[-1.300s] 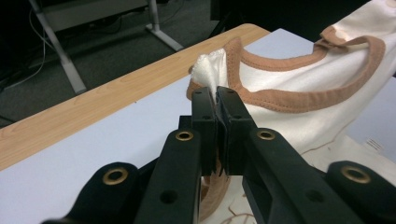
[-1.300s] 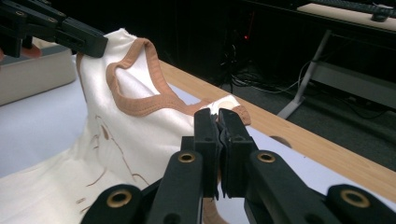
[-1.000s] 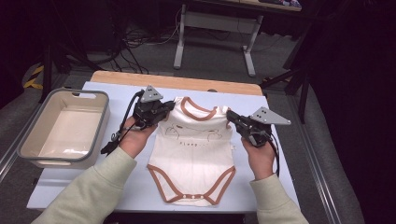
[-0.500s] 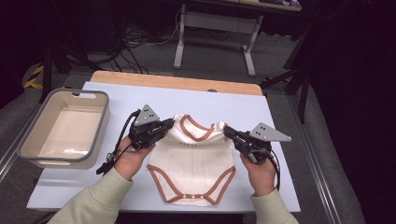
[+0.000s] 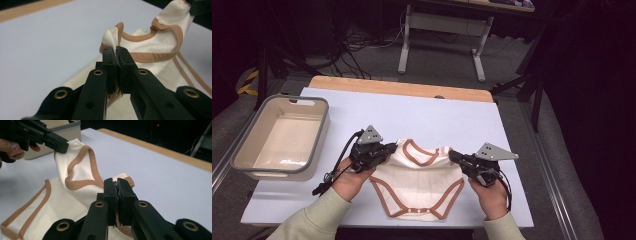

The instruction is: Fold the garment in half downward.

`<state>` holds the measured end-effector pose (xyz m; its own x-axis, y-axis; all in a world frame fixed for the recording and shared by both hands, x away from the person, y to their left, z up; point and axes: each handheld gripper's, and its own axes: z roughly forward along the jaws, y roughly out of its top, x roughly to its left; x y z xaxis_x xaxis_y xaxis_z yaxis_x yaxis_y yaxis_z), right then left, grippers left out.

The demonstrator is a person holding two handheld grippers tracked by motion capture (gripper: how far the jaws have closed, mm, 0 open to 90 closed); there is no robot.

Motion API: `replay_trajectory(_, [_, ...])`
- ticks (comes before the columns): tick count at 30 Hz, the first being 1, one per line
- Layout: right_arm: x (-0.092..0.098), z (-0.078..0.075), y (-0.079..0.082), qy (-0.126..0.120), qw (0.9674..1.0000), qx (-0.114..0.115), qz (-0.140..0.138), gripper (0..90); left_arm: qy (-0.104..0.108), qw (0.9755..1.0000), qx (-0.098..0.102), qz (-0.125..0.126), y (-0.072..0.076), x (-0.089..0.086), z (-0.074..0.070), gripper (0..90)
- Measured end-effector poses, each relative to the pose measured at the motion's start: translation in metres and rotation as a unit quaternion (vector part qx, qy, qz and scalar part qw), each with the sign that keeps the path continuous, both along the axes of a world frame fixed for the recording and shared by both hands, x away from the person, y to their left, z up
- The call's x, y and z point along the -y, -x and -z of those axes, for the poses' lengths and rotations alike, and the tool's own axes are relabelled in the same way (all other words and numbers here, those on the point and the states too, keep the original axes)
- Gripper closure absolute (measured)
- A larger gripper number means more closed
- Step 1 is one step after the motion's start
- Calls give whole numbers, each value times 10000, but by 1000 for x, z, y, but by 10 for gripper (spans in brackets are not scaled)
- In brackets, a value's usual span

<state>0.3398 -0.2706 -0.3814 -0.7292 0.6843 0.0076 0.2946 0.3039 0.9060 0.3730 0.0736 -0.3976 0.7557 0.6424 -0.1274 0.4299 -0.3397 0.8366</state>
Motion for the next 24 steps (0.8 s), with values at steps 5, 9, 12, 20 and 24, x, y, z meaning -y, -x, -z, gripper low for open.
replay_trajectory(5, [0,16,-1,94,9992,-379,-105,865,-146,9994,-292,65,1,-3,15,860])
replay_trajectory(9, [1,27,-2,154,9972,-712,-169,864,-264,9976,-615,158,3,-5,24,855])
replay_trajectory(12, [2,35,-4,218,9944,-996,-266,859,-360,9943,-970,259,2,-7,34,784])
replay_trajectory(20, [9,42,-14,496,9912,-1226,-85,581,-85,9929,-1159,266,-8,-15,34,579])
replay_trajectory(24, [6,37,-21,567,9920,-1122,-121,584,-251,9945,-978,287,-17,-11,35,567])
